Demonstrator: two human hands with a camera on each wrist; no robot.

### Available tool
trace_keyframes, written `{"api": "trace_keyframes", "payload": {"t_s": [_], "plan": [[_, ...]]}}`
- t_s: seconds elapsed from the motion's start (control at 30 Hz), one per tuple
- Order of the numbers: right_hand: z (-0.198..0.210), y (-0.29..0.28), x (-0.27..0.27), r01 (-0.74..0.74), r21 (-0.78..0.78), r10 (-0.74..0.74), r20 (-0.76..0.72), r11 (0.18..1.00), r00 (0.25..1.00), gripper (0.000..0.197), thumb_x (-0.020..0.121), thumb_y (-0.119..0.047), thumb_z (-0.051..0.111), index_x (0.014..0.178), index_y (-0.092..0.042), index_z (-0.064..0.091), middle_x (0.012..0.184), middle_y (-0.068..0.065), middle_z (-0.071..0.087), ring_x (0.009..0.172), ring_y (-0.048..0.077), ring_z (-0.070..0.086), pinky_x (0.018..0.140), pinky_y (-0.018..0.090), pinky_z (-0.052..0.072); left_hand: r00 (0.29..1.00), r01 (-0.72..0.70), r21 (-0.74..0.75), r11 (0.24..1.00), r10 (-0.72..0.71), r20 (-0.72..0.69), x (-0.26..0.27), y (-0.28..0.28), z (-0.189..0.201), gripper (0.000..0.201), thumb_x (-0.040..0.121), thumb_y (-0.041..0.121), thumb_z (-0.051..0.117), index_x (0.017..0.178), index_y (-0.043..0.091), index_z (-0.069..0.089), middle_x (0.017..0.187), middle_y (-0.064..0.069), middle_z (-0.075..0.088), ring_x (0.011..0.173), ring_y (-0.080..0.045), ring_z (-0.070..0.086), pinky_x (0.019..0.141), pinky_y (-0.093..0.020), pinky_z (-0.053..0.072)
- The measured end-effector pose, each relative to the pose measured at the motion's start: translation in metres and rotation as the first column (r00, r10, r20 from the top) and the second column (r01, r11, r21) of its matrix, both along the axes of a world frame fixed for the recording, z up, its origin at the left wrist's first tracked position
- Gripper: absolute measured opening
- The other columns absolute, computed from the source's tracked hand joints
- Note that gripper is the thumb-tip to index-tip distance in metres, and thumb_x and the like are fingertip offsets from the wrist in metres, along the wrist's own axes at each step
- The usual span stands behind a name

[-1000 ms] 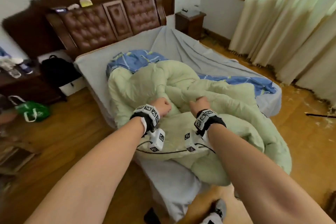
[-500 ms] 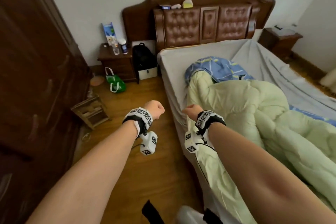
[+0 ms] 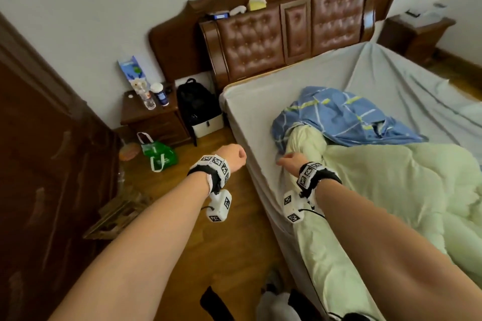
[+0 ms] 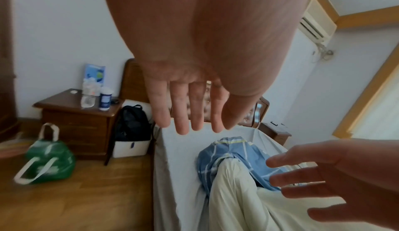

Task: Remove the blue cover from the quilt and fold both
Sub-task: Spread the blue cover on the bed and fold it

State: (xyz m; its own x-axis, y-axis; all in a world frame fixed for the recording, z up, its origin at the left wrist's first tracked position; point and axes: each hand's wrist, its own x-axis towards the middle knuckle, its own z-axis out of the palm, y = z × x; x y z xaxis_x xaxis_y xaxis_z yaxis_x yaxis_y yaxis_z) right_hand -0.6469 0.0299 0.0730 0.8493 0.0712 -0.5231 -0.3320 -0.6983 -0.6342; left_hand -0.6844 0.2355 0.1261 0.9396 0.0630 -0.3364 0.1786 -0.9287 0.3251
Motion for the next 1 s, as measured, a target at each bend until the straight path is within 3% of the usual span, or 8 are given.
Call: {"api": "trace_keyframes", "payload": {"t_s": [0.23,0.33,0.47,0.53,0.63,0.8,0.93,1.0], "plan": [[-0.007,-0.011,0.138,0.004,-0.2,-0.011,-0.037,0.98,0.999,0.062,0.086,-0.036,0.068,0.14,-0.011,0.049,0.139,0.011,0.053,0.127,0.03,0.051,0.105,0.035,0.041,0.991,0.127,0.003,0.992,-0.126,-0.046,0.185,0.012,-0.017,0.008,0.091,0.029,0.054,0.096,0.033,0.06,0.112,0.004,0.067,0.102,-0.023,0.062,0.09,-0.036,0.052],[-0.027,-0.024,0.198,0.04,-0.279,-0.056,-0.052,0.959,0.997,0.064,0.086,-0.036,0.069,0.142,-0.013,0.047,0.141,0.011,0.051,0.128,0.03,0.049,0.105,0.035,0.041,0.961,0.261,0.041,0.964,-0.256,-0.103,0.271,0.008,-0.046,0.02,0.091,0.031,0.054,0.109,0.031,0.063,0.119,-0.001,0.065,0.108,-0.027,0.061,0.094,-0.039,0.051],[-0.052,-0.033,0.279,0.092,-0.38,-0.148,-0.122,0.92,0.981,0.062,0.088,-0.042,0.066,0.143,-0.023,0.047,0.14,0.008,0.055,0.128,0.03,0.051,0.105,0.035,0.042,0.845,0.534,0.174,0.827,-0.518,-0.132,0.396,-0.006,-0.078,0.041,0.089,0.039,0.054,0.128,0.029,0.059,0.138,-0.002,0.051,0.125,-0.031,0.047,0.103,-0.044,0.042],[-0.061,-0.035,0.316,0.157,-0.419,-0.236,-0.143,0.894,0.961,0.063,0.086,-0.05,0.064,0.143,-0.029,0.046,0.144,0.005,0.052,0.13,0.03,0.049,0.107,0.038,0.041,0.788,0.616,0.198,0.763,-0.598,-0.147,0.458,-0.016,-0.084,0.047,0.089,0.043,0.054,0.133,0.028,0.056,0.14,-0.003,0.046,0.128,-0.031,0.043,0.103,-0.045,0.041],[-0.049,-0.038,0.358,0.279,-0.376,-0.369,-0.192,0.884,0.909,0.066,0.088,-0.049,0.064,0.146,-0.025,0.043,0.148,0.003,0.047,0.133,0.028,0.047,0.109,0.036,0.04,0.715,0.699,0.198,0.687,-0.681,-0.157,0.533,-0.036,-0.077,0.048,0.089,0.046,0.055,0.133,0.027,0.055,0.138,-0.004,0.046,0.127,-0.03,0.044,0.101,-0.045,0.041],[-0.019,-0.065,0.391,0.547,-0.312,-0.608,-0.148,0.777,0.78,0.07,0.083,-0.053,0.066,0.144,-0.026,0.044,0.144,0.006,0.05,0.126,0.028,0.052,0.105,0.041,0.044,0.54,0.841,0.12,0.528,-0.834,-0.112,0.605,-0.098,-0.046,0.041,0.088,0.039,0.057,0.126,0.025,0.059,0.135,-0.007,0.052,0.121,-0.03,0.053,0.098,-0.045,0.047],[-0.014,-0.086,0.392,0.606,-0.311,-0.668,-0.154,0.732,0.728,0.077,0.083,-0.053,0.066,0.148,-0.021,0.039,0.149,0.005,0.044,0.132,0.028,0.047,0.109,0.041,0.04,0.45,0.892,0.037,0.45,-0.883,-0.133,0.615,-0.14,-0.039,0.054,0.088,0.043,0.059,0.137,0.022,0.052,0.142,-0.005,0.05,0.124,-0.028,0.053,0.101,-0.043,0.046],[-0.029,-0.095,0.392,0.613,-0.319,-0.677,-0.15,0.723,0.72,0.083,0.079,-0.059,0.065,0.148,-0.021,0.04,0.15,0.005,0.043,0.133,0.029,0.045,0.109,0.042,0.039,0.44,0.898,0.033,0.44,-0.888,-0.131,0.618,-0.15,-0.043,0.059,0.086,0.047,0.06,0.14,0.023,0.049,0.146,-0.004,0.046,0.129,-0.027,0.049,0.104,-0.043,0.044]]}}
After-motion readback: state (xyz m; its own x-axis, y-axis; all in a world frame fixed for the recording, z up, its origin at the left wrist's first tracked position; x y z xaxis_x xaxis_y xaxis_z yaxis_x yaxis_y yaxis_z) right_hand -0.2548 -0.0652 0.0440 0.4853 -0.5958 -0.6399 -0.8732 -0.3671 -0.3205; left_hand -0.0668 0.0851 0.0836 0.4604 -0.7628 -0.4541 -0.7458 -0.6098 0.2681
